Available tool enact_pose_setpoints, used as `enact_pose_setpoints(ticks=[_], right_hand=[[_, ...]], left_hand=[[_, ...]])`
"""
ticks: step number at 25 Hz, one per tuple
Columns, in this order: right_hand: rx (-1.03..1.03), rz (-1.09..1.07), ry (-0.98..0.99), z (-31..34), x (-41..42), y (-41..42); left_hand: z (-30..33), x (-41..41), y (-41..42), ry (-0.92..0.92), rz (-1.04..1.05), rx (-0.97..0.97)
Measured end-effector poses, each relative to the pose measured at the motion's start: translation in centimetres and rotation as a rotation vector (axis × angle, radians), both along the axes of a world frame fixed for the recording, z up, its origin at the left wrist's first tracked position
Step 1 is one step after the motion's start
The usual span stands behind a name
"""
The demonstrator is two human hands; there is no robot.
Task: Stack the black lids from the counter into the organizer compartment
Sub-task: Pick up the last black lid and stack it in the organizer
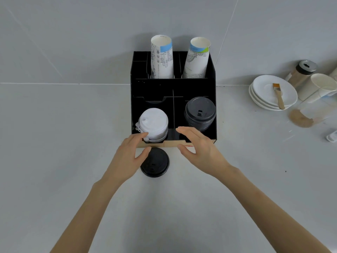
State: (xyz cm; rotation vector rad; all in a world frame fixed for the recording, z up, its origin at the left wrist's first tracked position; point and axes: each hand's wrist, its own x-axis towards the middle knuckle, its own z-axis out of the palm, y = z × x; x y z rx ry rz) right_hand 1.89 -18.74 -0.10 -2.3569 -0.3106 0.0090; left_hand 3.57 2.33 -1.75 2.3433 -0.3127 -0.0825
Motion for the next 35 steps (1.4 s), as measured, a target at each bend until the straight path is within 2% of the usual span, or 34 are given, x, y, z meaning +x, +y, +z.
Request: enact_pose_setpoints(ticks=[8, 18, 28, 35], right_hand=[[-0.032, 0.033, 0.158, -3.4, -1.2, 2.6], [-0.07, 0.069, 0.329, -6.6, -1.0, 4.0], [-0.054, 0.021, 0.302, -6.9, -1.4, 4.3], [0.024, 0.012, 0.273, -5.7, -1.9, 3.5]], left_hand=[[-3.4, -1.9, 2.8, 0.139, 0.058, 0.011], [-5.9, -1.3, 2.8, 0.27, -0.027, 0.112], [-6.1, -1.5, 1.9, 0.245, -0.054, 0.146], [-5.3, -1.9, 1.5, 0.239, -0.053, 0.039]])
